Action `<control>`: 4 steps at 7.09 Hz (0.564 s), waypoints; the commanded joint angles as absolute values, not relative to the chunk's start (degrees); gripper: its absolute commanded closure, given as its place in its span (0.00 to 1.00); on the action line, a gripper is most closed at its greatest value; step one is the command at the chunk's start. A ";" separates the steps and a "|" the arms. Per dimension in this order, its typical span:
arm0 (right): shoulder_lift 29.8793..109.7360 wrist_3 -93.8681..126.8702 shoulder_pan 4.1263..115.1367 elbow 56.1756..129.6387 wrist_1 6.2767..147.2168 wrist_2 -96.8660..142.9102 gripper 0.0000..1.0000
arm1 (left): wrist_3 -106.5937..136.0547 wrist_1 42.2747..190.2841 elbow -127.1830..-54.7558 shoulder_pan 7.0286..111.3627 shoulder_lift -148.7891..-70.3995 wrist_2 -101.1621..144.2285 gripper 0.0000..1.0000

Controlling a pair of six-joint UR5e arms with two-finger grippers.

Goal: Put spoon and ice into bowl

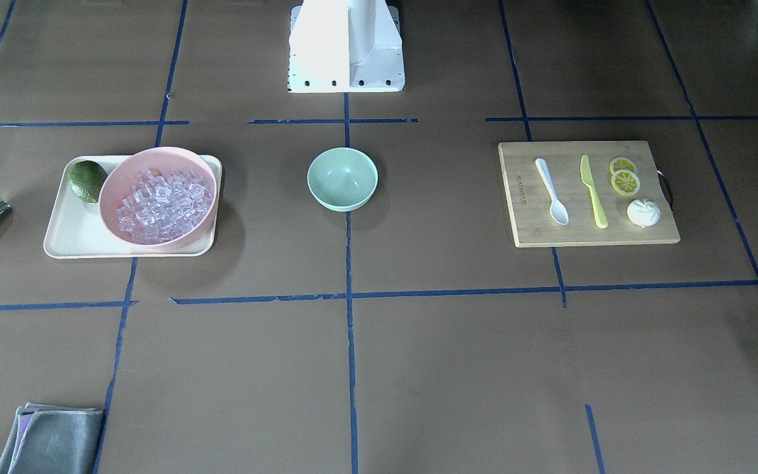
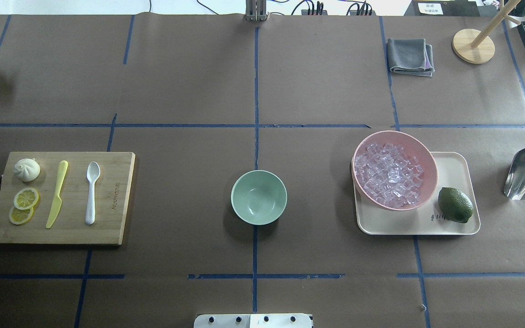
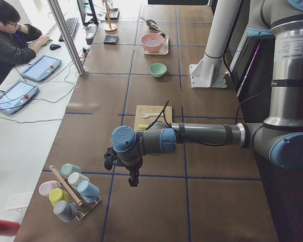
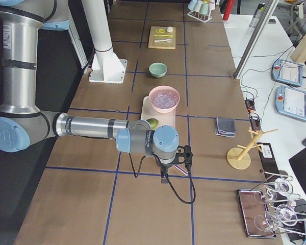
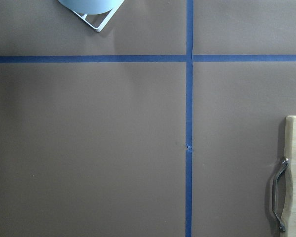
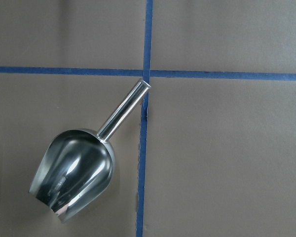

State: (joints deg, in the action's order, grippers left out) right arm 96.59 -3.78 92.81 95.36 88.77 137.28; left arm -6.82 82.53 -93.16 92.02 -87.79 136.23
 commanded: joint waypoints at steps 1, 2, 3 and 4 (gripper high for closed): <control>96.59 -3.61 92.81 95.88 88.68 137.29 0.00 | -6.86 82.53 -93.08 92.02 -87.80 136.23 0.00; 96.59 -3.60 92.81 95.71 88.77 137.29 0.00 | -6.86 82.53 -93.16 92.02 -87.80 136.23 0.00; 96.59 -3.60 92.81 95.54 88.68 137.20 0.00 | -6.86 82.53 -93.16 92.02 -87.80 136.14 0.00; 96.59 -3.52 92.81 95.71 88.68 137.20 0.00 | -6.94 82.62 -93.16 92.02 -87.80 136.14 0.00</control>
